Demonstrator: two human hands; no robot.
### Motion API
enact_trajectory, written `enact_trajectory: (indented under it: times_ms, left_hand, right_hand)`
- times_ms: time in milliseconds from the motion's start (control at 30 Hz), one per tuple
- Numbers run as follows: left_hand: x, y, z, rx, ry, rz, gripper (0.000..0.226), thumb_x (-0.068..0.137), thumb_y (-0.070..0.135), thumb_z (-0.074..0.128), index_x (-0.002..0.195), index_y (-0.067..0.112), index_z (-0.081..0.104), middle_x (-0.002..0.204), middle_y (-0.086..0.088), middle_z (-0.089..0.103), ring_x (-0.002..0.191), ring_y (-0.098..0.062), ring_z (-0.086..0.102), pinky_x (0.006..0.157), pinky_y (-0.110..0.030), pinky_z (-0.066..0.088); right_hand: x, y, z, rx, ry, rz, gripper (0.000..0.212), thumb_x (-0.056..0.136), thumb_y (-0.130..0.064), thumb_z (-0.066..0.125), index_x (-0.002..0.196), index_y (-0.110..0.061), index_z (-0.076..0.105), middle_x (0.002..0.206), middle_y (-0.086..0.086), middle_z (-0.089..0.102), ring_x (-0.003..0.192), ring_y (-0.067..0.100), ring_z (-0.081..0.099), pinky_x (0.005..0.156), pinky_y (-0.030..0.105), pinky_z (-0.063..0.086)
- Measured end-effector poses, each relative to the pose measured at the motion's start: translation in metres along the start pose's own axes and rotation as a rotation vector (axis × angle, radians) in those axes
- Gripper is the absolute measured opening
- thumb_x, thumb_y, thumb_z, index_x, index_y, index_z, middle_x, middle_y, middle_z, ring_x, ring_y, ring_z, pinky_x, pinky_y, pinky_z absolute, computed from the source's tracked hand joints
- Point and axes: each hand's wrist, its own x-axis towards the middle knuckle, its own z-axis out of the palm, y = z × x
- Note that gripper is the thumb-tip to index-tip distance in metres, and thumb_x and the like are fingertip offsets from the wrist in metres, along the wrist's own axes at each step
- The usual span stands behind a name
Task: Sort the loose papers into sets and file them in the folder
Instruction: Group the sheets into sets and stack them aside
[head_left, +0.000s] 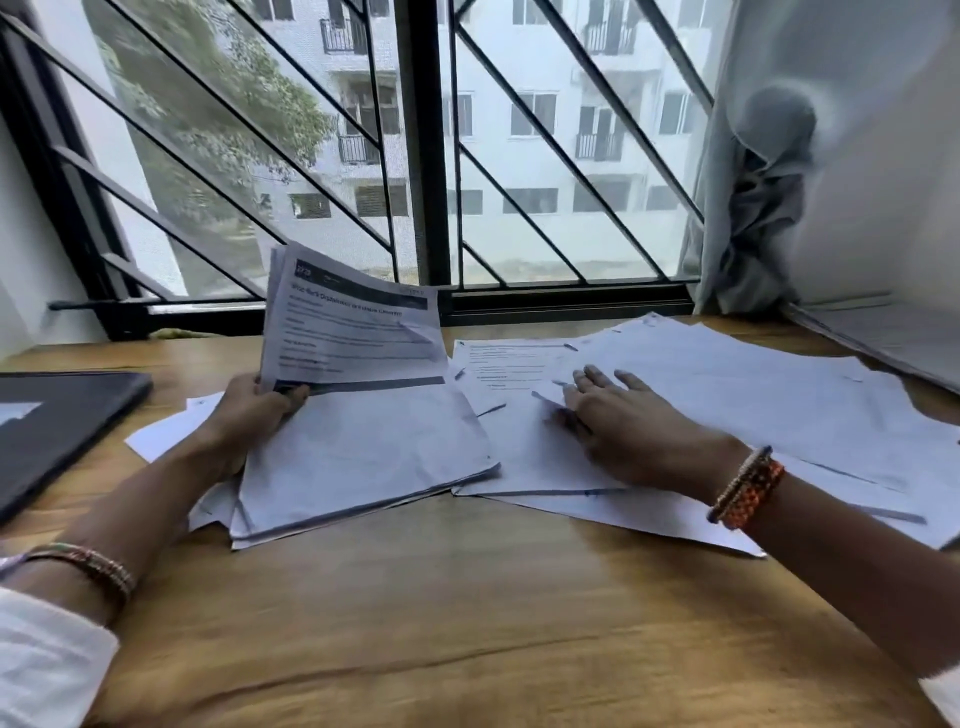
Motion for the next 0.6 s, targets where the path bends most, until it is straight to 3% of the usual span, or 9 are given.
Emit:
enact_trajectory:
  times_ms: [67,100,167,233,333,400,467,600]
  left_hand:
    - [0.0,0.0,0.0,-0.014,-0.003,0.003,0.023,0.091,0.0,0.056,0.114,0.002,0.061,0.108,-0.014,0.063,0.094,-0.031,0.06,0.089,-0.036,0.047]
    - [-0.001,0.001,0.0,-0.021,-0.001,0.004,0.023,0.091,0.0,0.056,0.113,0.003,0.061,0.108,-0.015,0.064,0.095,-0.031,0.061,0.089,-0.036,0.047]
    - [0.0,0.003,0.0,-0.042,0.005,0.011,0.02,0.092,0.001,0.056,0.11,0.005,0.061,0.108,-0.015,0.064,0.094,-0.031,0.061,0.088,-0.037,0.048]
    - [-0.001,0.004,0.001,-0.072,0.013,0.025,0.017,0.092,0.001,0.056,0.108,0.006,0.061,0.107,-0.014,0.064,0.09,-0.029,0.061,0.087,-0.037,0.047]
    - [-0.003,0.006,-0.001,-0.118,0.034,0.049,0.019,0.092,0.002,0.057,0.11,0.006,0.061,0.107,-0.013,0.064,0.093,-0.029,0.061,0.088,-0.038,0.047]
    - [-0.004,0.008,-0.001,-0.143,0.041,0.063,0.023,0.091,0.003,0.058,0.114,0.006,0.061,0.106,-0.011,0.065,0.096,-0.03,0.061,0.09,-0.04,0.048]
    - [-0.004,0.011,-0.002,-0.167,0.055,0.08,0.021,0.091,0.004,0.058,0.111,0.009,0.062,0.098,-0.006,0.066,0.089,-0.024,0.063,0.086,-0.038,0.05]
    - [-0.004,0.018,0.001,-0.201,0.113,0.136,0.013,0.09,0.001,0.059,0.087,0.012,0.065,0.078,0.001,0.063,0.06,-0.005,0.062,0.055,-0.015,0.049]
  right_hand:
    - [-0.006,-0.008,-0.025,0.052,0.041,0.006,0.042,0.103,-0.039,0.027,0.123,-0.009,0.049,0.135,0.015,0.046,0.132,0.027,0.039,0.099,0.038,0.036]
    - [-0.009,-0.013,-0.042,0.071,0.049,0.002,0.033,0.102,-0.036,0.032,0.107,-0.013,0.054,0.115,0.011,0.054,0.111,0.028,0.051,0.083,0.035,0.04]
    - [-0.012,-0.019,-0.081,0.22,0.011,-0.058,0.029,0.1,-0.025,0.041,0.075,-0.016,0.053,0.078,0.003,0.052,0.071,0.021,0.05,0.061,0.031,0.036]
    - [-0.014,-0.023,-0.122,0.555,-0.085,-0.167,0.04,0.099,-0.013,0.047,0.061,-0.015,0.058,0.057,-0.007,0.051,0.054,0.011,0.046,0.053,0.025,0.036]
    - [-0.012,-0.021,-0.17,1.072,-0.076,-0.33,0.031,0.098,-0.009,0.048,0.076,-0.013,0.07,0.068,0.001,0.07,0.057,0.012,0.065,0.054,0.024,0.054]
    - [0.002,-0.015,-0.183,1.313,0.009,-0.38,0.035,0.097,-0.005,0.046,0.075,-0.011,0.072,0.072,0.007,0.072,0.06,0.017,0.068,0.056,0.027,0.058]
    - [0.026,-0.013,-0.177,1.378,0.169,-0.333,0.035,0.098,-0.003,0.045,0.077,-0.012,0.072,0.072,0.005,0.072,0.062,0.017,0.069,0.058,0.028,0.058]
    - [0.087,-0.012,-0.118,1.359,0.519,-0.102,0.028,0.094,-0.006,0.053,0.076,-0.017,0.071,0.068,-0.008,0.071,0.063,0.006,0.065,0.058,0.024,0.053]
